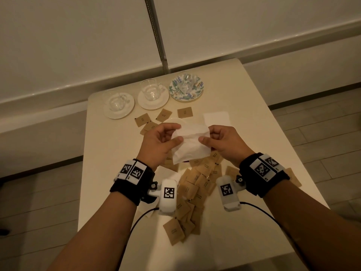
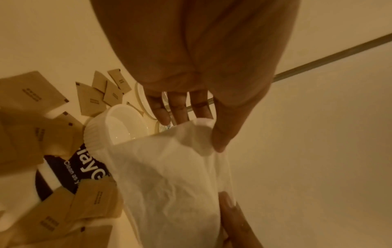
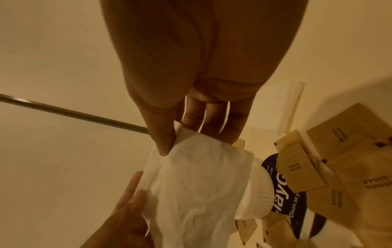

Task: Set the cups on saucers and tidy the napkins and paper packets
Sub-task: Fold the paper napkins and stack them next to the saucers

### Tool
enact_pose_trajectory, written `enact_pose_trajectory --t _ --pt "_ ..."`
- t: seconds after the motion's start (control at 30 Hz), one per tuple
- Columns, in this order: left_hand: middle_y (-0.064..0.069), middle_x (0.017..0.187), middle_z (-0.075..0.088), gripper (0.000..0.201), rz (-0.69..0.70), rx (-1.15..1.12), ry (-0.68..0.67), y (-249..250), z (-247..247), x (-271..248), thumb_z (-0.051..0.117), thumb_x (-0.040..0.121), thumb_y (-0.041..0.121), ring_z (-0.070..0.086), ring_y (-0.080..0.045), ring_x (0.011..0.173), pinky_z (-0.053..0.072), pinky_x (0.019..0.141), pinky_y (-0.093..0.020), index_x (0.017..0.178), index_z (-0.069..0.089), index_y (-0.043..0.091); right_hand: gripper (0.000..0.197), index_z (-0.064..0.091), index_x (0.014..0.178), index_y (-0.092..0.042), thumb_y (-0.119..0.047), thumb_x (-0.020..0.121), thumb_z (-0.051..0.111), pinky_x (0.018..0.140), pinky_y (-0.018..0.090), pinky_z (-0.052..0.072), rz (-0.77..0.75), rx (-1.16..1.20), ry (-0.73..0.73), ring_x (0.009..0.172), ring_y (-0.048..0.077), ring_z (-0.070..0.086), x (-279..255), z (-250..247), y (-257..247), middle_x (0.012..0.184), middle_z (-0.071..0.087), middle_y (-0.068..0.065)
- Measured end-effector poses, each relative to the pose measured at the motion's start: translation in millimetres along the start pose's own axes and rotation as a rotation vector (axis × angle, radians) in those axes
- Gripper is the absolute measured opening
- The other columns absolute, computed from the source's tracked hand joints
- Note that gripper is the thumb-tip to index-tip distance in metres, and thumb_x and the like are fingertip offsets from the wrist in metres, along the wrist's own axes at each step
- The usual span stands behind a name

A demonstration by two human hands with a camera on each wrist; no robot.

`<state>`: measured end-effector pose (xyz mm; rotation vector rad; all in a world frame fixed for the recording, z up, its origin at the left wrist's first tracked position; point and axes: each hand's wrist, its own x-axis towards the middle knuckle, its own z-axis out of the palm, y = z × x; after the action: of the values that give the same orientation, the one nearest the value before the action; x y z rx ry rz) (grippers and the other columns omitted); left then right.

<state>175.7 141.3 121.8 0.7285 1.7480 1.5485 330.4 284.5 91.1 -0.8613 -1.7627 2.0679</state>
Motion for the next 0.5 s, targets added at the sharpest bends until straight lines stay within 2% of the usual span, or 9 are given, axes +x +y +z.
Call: enact_pose_trajectory --t 0.07,0.17,0.3,0.4,0.43,0.5 --pt "-0.013 0.1 0.061 0.037 -0.016 -0.042 0.01 -1.4 0.7 1.2 0.071 0.078 -0.011 0.063 -0.013 0.084 0.056 0.08 -0.028 0.104 0.068 0.015 0.009 0.07 0.095 -0.011 -0.012 0.086 0.072 0.07 0.032 0.059 0.0 0.022 -0.018 0.084 0.022 0.072 -1.8 -1.5 -1.0 0.093 0.076 0.011" --pt "-0.016 0.098 0.06 0.042 -0.028 -0.086 0.019 -2.2 0.1 1.5 0.072 0.078 -0.01 0.067 -0.014 0.079 0.058 0.073 -0.028 0.11 0.065 0.017 0.007 0.071 0.092 -0.01 -0.015 0.087 0.071 0.066 0.028 0.057 0.01 0.07 -0.008 0.08 0.021 0.072 -3.4 -3.9 -1.8 0.091 0.075 0.012" --pt "-0.006 0.083 0.067 0.045 -0.056 -0.147 0.036 -0.3 -2.2 3.3 0.072 0.076 -0.009 0.067 -0.014 0.076 0.057 0.071 -0.028 0.116 0.062 0.011 0.019 0.072 0.084 -0.006 -0.023 0.091 0.067 0.065 0.027 0.056 -0.006 0.065 0.012 0.075 0.018 0.068 -2.9 -5.4 -2.1 0.085 0.071 0.01" --pt "-0.005 0.077 0.06 0.043 -0.079 -0.226 0.064 1.5 -3.3 4.2 0.069 0.079 -0.008 0.061 -0.017 0.077 0.056 0.075 -0.032 0.119 0.06 0.004 0.024 0.074 0.075 -0.013 -0.026 0.093 0.064 0.063 0.024 0.054 -0.008 0.05 0.013 0.069 0.012 0.064 -2.5 -6.3 -3.1 0.074 0.068 0.0" --pt "-0.006 0.079 0.057 0.042 -0.082 -0.237 0.068 2.4 -3.5 4.3 0.068 0.08 -0.007 0.059 -0.017 0.078 0.054 0.077 -0.033 0.12 0.06 0.002 0.024 0.074 0.076 -0.012 -0.027 0.093 0.065 0.063 0.024 0.054 -0.007 0.041 0.018 0.07 0.014 0.063 -1.9 -6.7 -3.1 0.075 0.066 0.004" --pt "-0.004 0.079 0.056 0.038 -0.096 -0.254 0.069 4.5 -4.3 4.7 0.066 0.083 -0.007 0.058 -0.015 0.077 0.053 0.076 -0.031 0.119 0.061 0.002 0.024 0.075 0.083 -0.005 -0.026 0.092 0.066 0.063 0.024 0.054 -0.012 0.028 0.027 0.075 0.019 0.062 -0.9 -7.0 -2.7 0.082 0.066 0.018"
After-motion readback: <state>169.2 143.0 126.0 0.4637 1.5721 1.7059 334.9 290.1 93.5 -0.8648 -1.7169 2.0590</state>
